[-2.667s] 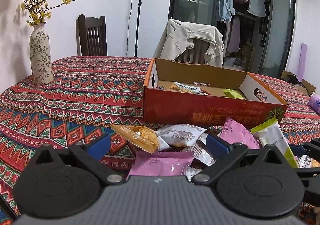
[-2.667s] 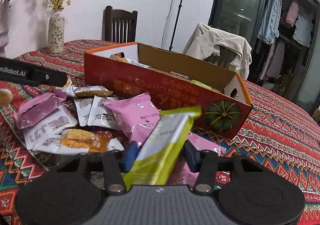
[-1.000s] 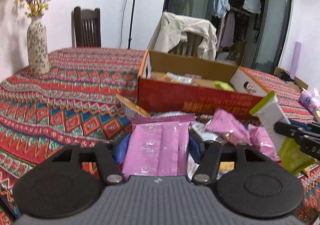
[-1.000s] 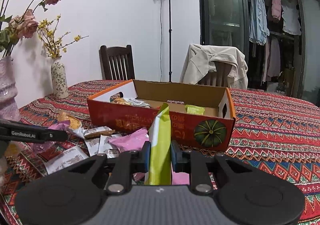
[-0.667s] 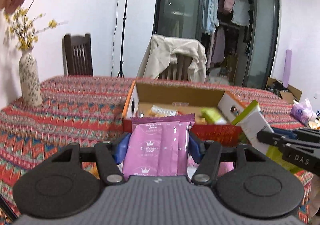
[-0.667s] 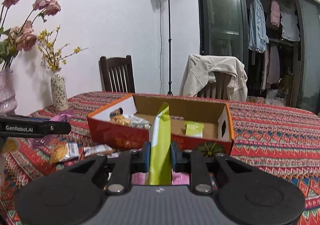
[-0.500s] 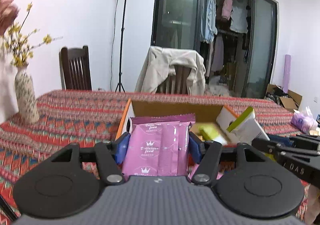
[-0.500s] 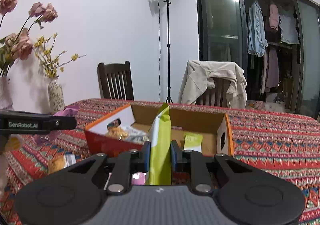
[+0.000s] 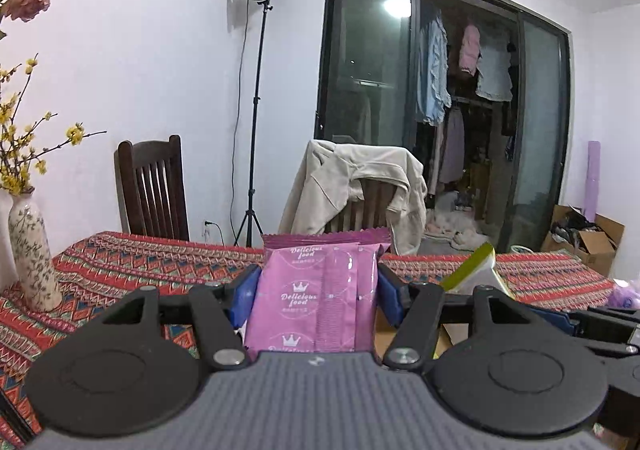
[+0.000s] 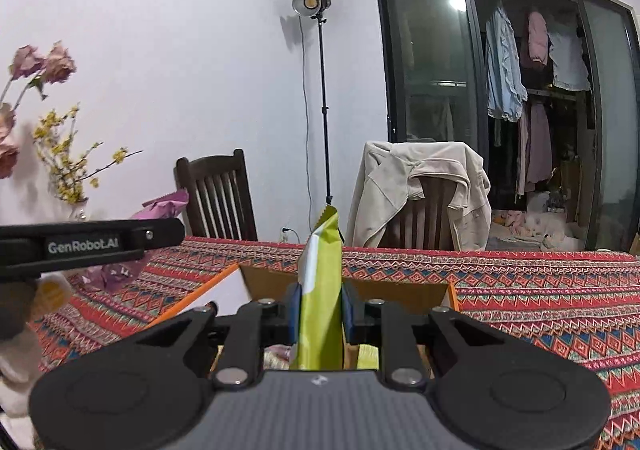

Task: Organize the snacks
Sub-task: 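Carry both packets over the box and open both tools to drop them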

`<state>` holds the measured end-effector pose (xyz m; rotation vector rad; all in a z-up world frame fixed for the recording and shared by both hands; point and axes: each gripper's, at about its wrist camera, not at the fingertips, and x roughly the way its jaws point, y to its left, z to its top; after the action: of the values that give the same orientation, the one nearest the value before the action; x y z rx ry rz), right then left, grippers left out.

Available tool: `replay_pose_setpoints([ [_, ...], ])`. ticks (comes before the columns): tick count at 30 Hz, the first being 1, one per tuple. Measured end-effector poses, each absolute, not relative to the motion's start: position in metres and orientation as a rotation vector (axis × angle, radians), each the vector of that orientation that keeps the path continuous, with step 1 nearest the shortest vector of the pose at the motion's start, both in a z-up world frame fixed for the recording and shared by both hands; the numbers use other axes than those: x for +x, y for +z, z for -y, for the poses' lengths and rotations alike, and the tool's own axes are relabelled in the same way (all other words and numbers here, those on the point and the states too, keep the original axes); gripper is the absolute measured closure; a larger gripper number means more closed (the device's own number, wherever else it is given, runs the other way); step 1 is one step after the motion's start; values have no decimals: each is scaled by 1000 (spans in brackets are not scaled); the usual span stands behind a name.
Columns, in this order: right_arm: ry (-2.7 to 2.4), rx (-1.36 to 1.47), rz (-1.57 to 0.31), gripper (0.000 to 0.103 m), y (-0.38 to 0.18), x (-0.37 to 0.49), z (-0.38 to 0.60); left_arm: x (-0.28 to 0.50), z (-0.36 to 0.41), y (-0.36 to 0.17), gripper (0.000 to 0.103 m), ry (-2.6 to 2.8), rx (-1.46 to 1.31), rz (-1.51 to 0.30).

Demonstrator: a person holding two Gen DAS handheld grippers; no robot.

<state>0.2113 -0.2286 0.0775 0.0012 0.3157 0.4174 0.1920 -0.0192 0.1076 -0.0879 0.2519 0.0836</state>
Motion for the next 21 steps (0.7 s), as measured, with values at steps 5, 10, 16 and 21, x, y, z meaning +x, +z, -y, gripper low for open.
replay_pose_setpoints([
  [5, 392, 17, -333, 83, 78, 246, 221, 232, 14, 97, 41, 154, -115, -253],
  [10, 366, 34, -357, 83, 63, 274, 212, 265, -3, 63, 41, 171, -134, -330],
  [16, 359, 58, -392, 83, 35, 300, 207, 284, -19, 40, 41, 204, -131, -402],
  [21, 358, 54, -448, 83, 17, 311, 204, 284, -20, 36, 40, 224, -121, -421],
])
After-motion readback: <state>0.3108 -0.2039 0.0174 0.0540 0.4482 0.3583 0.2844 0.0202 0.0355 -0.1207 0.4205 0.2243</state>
